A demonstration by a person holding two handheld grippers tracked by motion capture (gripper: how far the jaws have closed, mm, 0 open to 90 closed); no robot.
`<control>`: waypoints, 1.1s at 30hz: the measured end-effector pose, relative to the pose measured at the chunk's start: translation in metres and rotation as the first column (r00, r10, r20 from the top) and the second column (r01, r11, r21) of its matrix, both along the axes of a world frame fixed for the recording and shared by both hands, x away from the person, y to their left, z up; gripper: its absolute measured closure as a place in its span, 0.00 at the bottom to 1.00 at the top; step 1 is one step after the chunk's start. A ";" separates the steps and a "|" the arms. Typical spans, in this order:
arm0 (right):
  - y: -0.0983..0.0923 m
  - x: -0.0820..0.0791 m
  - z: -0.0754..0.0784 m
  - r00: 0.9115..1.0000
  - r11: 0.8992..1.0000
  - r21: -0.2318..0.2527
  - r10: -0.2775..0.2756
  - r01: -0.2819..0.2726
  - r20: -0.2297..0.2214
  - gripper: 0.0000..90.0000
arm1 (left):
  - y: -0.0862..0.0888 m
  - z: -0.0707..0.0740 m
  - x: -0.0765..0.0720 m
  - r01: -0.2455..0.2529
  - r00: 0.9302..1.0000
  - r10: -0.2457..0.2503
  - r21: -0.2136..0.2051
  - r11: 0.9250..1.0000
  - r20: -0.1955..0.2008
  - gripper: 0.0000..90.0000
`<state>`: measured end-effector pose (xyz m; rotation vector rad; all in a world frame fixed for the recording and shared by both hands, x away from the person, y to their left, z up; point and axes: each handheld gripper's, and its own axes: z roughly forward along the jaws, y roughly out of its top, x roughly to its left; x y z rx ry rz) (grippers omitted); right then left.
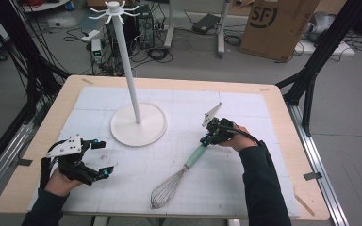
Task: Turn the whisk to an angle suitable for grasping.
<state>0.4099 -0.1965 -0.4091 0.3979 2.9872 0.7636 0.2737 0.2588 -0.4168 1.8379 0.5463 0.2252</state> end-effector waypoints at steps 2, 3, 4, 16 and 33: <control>-0.002 -0.001 0.000 1.000 1.000 -0.001 -0.005 0.005 -0.001 1.00 | 0.000 0.000 0.000 0.000 1.000 0.000 0.000 1.000 -0.001 0.02; -0.002 -0.001 0.000 1.000 1.000 -0.001 -0.005 0.005 -0.001 1.00 | 0.000 0.000 0.000 0.001 1.000 -0.001 0.000 1.000 -0.001 0.02; -0.002 -0.002 0.000 1.000 1.000 -0.009 -0.007 0.007 -0.003 1.00 | 0.000 0.000 0.000 0.001 1.000 -0.001 0.001 1.000 -0.002 0.02; -0.002 0.000 -0.002 1.000 1.000 0.014 -0.021 0.021 0.000 1.00 | -0.001 -0.001 0.000 0.007 1.000 -0.007 0.007 1.000 -0.007 0.02; -0.010 -0.009 0.000 0.999 1.000 0.014 -0.018 0.018 -0.033 1.00 | -0.001 -0.001 0.000 0.011 1.000 -0.011 0.008 1.000 -0.011 0.02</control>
